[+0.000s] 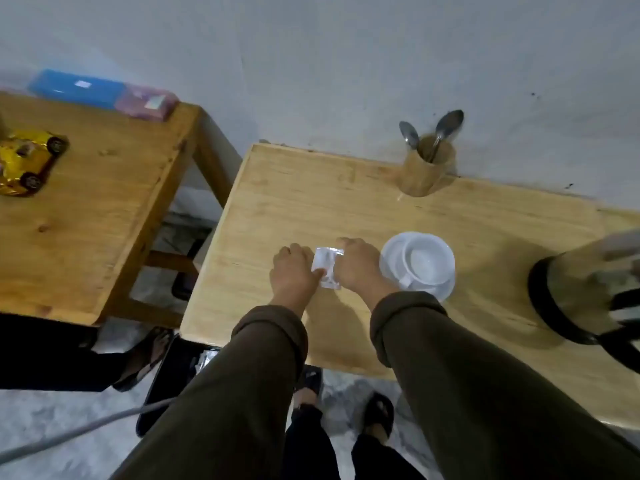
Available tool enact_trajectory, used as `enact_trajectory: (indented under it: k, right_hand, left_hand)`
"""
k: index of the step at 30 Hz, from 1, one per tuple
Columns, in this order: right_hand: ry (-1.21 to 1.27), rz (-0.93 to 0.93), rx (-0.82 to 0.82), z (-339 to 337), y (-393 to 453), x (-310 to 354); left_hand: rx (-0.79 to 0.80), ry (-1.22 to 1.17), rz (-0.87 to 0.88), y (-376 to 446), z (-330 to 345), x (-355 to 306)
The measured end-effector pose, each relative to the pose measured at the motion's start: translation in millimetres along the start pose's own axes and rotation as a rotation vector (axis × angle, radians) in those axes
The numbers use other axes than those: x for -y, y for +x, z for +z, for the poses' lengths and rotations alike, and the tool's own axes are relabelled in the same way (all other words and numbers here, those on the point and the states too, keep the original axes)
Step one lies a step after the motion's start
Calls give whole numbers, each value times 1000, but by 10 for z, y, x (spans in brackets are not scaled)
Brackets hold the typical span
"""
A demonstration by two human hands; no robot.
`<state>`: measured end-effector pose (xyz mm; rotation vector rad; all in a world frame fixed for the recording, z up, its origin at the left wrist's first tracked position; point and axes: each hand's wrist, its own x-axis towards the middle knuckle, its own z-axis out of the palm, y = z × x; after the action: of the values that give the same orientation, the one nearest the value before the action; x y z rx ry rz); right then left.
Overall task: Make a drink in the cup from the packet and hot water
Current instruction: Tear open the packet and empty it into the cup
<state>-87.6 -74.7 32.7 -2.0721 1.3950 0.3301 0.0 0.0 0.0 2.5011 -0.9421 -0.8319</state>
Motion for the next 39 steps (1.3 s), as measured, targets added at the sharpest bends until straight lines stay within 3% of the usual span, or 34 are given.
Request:
enact_trajectory:
  k: [3, 18, 21, 25, 27, 35, 39]
  right_hand:
    - [-102, 28, -65, 46, 127, -10]
    - [-71, 100, -71, 16, 209, 182]
    - [56, 125, -95, -40, 185, 178]
    - [464, 153, -103, -238, 132, 161]
    - [518, 137, -96, -378, 79, 157]
    - [506, 26, -264, -928, -169, 13]
    - [570, -4, -258, -1146, -319, -140]
  left_hand:
    - [49, -30, -12, 138, -43, 14]
    - [141, -16, 19, 317, -89, 1]
    - [133, -140, 47, 339, -95, 58]
    - [148, -481, 107, 312, -229, 53]
    - [157, -601, 137, 307, -321, -16]
    - [275, -594, 311, 183, -564, -634]
    - [297, -612, 349, 51, -608, -916]
